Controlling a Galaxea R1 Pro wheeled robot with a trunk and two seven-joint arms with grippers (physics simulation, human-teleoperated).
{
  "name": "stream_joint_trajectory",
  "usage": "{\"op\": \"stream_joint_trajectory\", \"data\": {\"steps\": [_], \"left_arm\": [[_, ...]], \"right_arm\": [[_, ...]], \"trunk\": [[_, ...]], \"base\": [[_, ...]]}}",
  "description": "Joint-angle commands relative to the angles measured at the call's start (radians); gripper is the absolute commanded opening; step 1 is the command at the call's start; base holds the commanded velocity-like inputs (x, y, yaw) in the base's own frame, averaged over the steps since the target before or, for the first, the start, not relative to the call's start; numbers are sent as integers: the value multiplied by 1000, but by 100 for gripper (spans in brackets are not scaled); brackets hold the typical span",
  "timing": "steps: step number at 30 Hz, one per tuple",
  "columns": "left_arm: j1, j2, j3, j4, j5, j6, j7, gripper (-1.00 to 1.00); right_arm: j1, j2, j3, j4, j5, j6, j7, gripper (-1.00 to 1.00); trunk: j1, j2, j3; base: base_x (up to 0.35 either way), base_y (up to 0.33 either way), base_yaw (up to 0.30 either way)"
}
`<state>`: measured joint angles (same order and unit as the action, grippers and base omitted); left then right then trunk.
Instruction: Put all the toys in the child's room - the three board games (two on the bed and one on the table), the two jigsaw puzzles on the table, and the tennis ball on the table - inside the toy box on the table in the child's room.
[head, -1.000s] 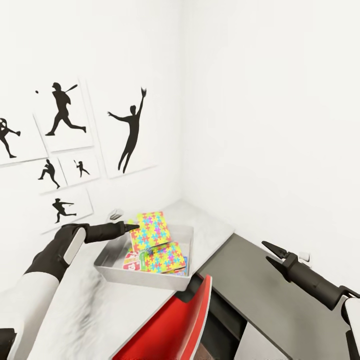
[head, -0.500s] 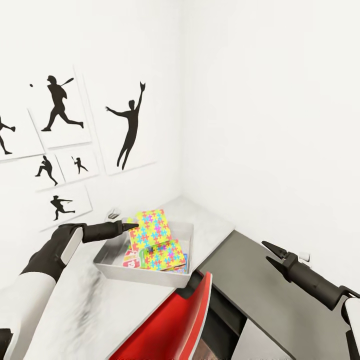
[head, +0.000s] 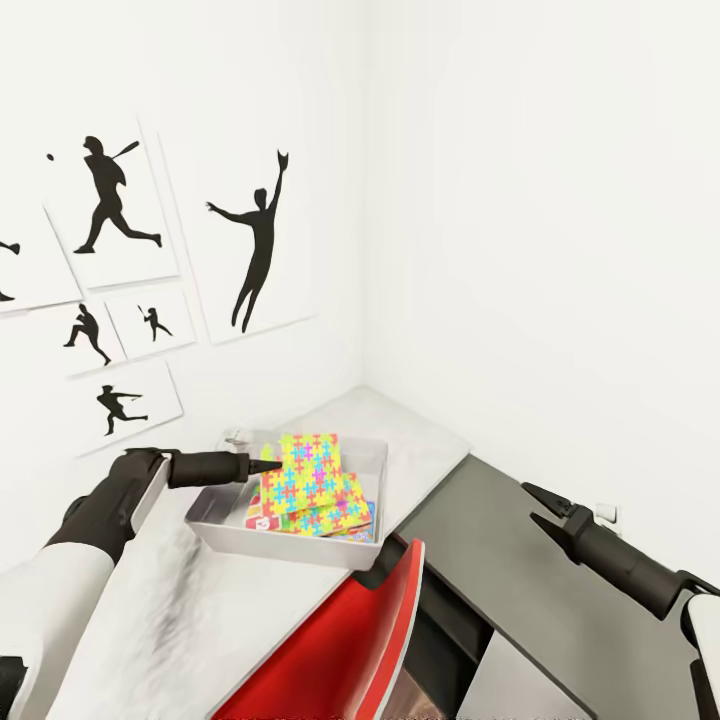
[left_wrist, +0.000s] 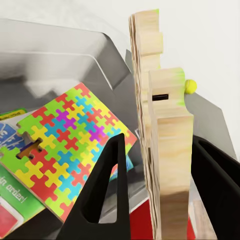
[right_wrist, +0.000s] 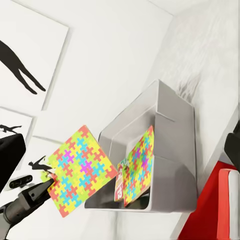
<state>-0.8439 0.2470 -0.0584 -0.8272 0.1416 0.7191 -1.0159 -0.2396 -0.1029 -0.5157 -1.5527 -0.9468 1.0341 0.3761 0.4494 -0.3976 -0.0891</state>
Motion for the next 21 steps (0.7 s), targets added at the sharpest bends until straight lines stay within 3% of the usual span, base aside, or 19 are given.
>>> {"op": "stream_joint_trajectory", "data": {"steps": [1, 7, 21], "left_arm": [[-2, 1, -4, -2, 0, 7, 0, -100], [-22, -1, -6, -6, -16, 8, -3, -100], [-29, -2, -6, -23, -17, -9, -3, -100]], "right_arm": [[-1, 0, -2, 0, 10, 4, 10, 100], [-1, -3, -2, 0, 10, 4, 10, 100], [-1, -4, -3, 0, 10, 5, 10, 100]], "trunk": [[1, -2, -4], [1, -2, -14], [1, -2, -37]], "base": [[0, 0, 0], [0, 0, 0], [0, 0, 0]]}}
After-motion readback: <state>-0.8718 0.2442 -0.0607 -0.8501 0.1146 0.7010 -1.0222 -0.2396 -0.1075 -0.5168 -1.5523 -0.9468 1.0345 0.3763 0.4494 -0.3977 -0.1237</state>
